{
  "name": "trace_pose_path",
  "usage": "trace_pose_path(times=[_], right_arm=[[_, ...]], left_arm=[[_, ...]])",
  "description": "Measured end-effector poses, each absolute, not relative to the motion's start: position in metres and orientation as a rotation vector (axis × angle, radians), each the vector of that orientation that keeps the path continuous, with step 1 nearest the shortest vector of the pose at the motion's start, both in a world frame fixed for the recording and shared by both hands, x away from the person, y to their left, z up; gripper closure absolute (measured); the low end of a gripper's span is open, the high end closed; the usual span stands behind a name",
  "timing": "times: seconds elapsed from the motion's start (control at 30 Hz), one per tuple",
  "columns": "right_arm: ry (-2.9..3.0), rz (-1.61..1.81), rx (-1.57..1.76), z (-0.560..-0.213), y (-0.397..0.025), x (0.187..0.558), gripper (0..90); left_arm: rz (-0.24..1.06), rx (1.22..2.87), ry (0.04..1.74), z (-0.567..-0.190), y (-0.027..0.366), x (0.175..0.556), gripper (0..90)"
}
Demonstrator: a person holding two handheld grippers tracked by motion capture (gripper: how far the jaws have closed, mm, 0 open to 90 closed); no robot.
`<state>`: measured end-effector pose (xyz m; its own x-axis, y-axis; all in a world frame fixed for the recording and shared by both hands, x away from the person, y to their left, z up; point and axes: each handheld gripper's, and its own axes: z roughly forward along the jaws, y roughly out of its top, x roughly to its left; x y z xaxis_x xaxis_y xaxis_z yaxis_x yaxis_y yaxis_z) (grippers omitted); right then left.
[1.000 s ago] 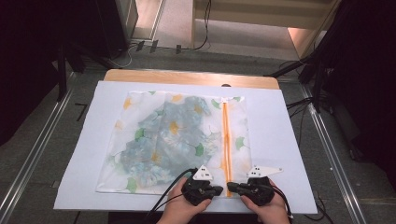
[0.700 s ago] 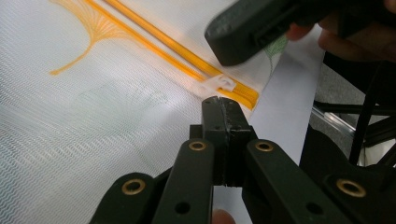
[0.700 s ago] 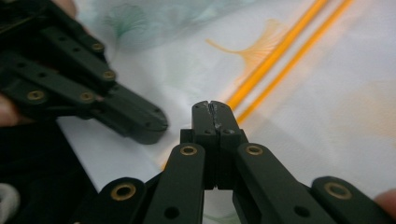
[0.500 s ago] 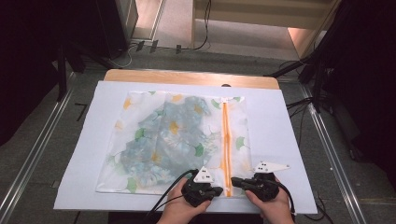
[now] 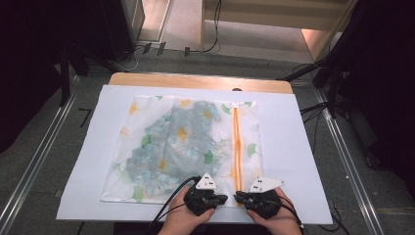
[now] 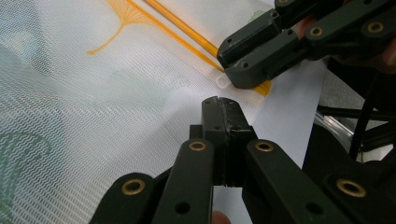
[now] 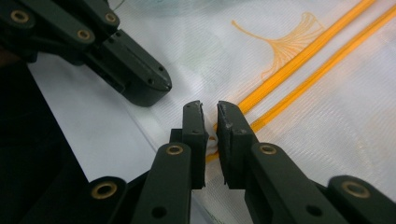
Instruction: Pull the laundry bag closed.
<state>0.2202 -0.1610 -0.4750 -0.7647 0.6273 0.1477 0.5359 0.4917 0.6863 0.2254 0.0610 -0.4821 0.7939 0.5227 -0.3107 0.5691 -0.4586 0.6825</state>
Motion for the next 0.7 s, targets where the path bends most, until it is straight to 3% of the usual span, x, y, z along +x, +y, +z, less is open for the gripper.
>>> trace_pose_path(times=[0.7], right_arm=[[2.566, 1.243, 1.253, -0.477, -0.170, 0.228, 90.0]], left_arm=[[-0.084, 2.191, 0.738, -0.480, 0.047, 0.225, 90.0]])
